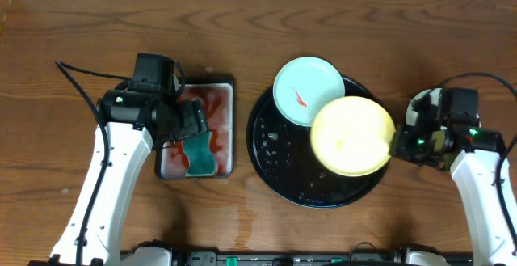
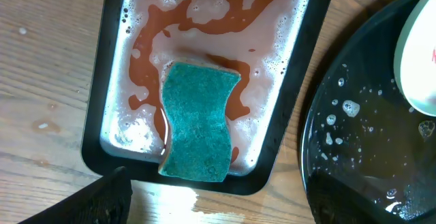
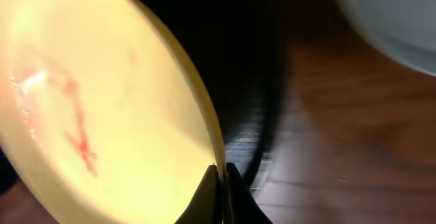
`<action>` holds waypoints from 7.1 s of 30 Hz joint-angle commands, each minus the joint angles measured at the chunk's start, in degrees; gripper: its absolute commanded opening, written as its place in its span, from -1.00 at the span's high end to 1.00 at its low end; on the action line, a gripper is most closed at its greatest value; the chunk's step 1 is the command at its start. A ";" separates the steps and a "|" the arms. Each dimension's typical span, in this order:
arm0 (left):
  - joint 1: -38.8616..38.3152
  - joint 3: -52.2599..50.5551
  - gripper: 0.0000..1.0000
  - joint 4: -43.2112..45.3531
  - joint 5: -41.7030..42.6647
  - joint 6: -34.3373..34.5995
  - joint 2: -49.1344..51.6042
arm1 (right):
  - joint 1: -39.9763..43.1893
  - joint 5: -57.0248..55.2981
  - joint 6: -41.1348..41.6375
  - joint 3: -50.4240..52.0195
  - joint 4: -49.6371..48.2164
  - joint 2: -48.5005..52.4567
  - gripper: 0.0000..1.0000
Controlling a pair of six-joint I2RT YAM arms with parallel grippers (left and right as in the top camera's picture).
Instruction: Clean dirty plates on tray and stack at the side
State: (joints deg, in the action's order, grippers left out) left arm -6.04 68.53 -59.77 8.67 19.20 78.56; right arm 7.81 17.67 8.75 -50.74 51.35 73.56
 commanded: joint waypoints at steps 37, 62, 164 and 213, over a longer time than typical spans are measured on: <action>0.31 0.70 -0.65 -0.17 -0.11 -0.55 -0.02 | -12.04 12.92 -2.69 4.15 -15.82 -0.02 0.11; -2.51 -17.22 0.30 23.12 -3.61 6.80 17.33 | -12.04 4.61 -2.38 2.01 -2.21 -6.43 0.14; -35.01 3.08 0.85 22.34 -3.54 15.34 37.31 | -16.15 -1.79 10.08 3.41 -14.49 23.10 0.98; -39.15 3.98 0.85 19.58 -20.46 14.93 37.27 | -16.15 -1.79 9.42 3.41 -13.79 23.10 0.98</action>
State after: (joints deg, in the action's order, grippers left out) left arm -46.28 75.20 -35.68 12.49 34.70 113.10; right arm -8.86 20.64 17.80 -47.68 36.88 95.94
